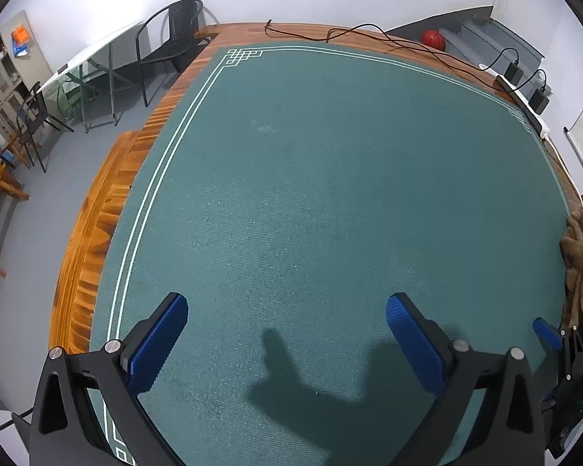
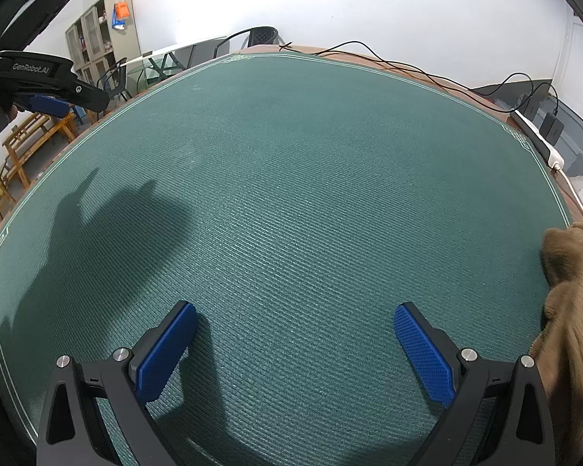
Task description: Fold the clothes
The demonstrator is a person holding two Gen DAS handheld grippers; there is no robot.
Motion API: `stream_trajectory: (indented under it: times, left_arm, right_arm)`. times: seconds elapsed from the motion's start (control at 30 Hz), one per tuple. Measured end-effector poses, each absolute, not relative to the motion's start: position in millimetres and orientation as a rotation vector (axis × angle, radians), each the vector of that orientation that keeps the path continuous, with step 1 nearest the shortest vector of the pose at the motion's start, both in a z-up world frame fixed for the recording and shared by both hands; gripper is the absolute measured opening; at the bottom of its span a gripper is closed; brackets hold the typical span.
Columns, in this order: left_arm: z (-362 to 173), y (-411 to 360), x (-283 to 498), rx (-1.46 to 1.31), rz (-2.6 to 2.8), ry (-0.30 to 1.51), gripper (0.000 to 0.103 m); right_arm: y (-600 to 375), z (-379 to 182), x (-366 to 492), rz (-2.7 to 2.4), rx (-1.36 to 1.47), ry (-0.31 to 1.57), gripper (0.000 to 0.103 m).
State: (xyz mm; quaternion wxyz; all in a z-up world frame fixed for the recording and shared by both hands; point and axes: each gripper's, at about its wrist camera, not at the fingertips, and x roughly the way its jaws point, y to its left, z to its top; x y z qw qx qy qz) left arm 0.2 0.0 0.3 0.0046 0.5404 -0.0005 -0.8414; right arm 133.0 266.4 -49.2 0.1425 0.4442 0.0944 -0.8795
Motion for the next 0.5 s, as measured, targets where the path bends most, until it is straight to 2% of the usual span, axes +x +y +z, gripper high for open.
stream_trajectory:
  times: [0.5]
  left_arm:
    - [8.3,-0.6,5.4,1.653,-2.676,0.031,0.102]
  right_arm:
    - [266.5,-51.0,131.6,-2.535,1.281,0.265,0.103]
